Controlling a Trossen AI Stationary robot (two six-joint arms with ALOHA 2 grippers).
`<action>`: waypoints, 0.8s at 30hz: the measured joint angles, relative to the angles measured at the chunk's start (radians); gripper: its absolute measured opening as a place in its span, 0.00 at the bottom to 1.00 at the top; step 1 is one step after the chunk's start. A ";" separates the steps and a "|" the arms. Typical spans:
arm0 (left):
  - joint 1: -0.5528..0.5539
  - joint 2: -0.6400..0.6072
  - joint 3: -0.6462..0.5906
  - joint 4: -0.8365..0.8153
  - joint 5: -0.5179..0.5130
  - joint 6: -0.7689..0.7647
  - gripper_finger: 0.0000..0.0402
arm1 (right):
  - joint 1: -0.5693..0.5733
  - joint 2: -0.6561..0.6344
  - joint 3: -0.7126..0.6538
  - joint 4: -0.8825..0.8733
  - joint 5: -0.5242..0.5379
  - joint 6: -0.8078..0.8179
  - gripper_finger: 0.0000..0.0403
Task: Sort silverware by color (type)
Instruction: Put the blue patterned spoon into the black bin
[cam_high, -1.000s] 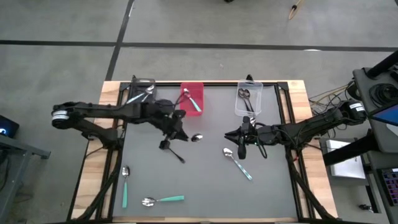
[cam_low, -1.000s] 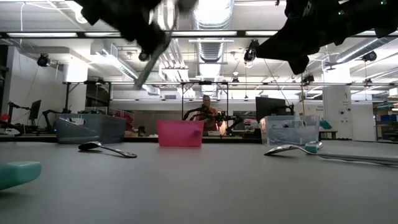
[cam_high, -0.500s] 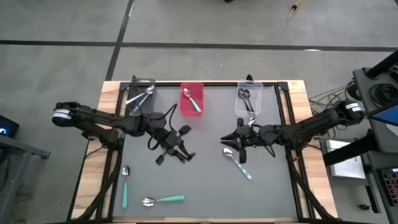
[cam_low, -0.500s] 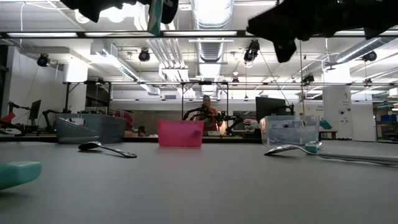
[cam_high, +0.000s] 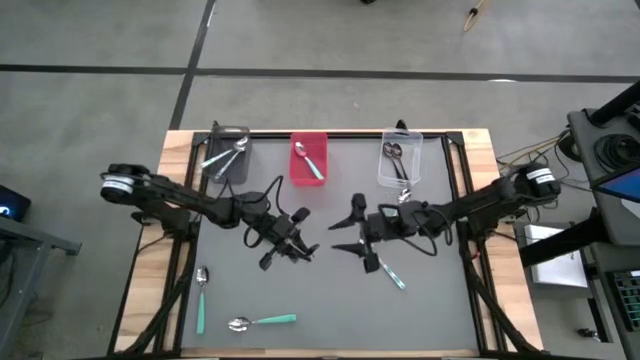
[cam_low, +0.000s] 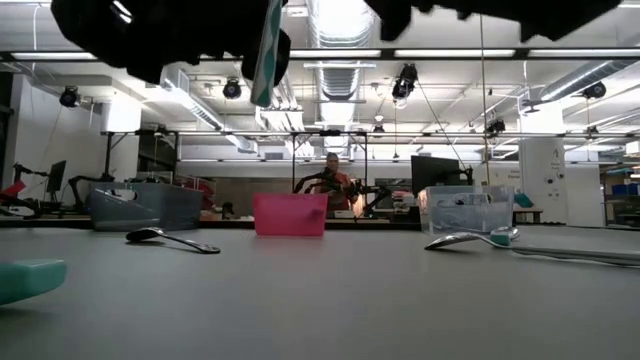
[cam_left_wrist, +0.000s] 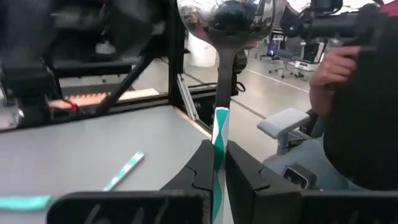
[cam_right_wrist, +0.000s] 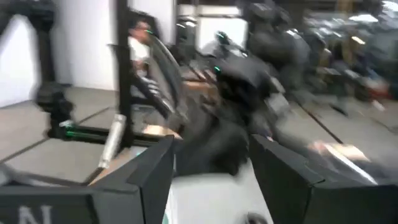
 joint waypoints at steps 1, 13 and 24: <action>0.000 0.008 -0.009 0.014 0.001 -0.009 0.00 | -0.001 0.012 0.024 0.004 -0.036 -0.010 0.51; 0.000 0.098 -0.027 0.205 0.000 -0.047 0.00 | -0.008 0.057 0.169 -0.110 -0.091 -0.045 0.52; 0.000 0.135 0.017 0.218 -0.038 -0.049 0.00 | -0.010 0.102 0.260 -0.195 -0.117 -0.073 0.52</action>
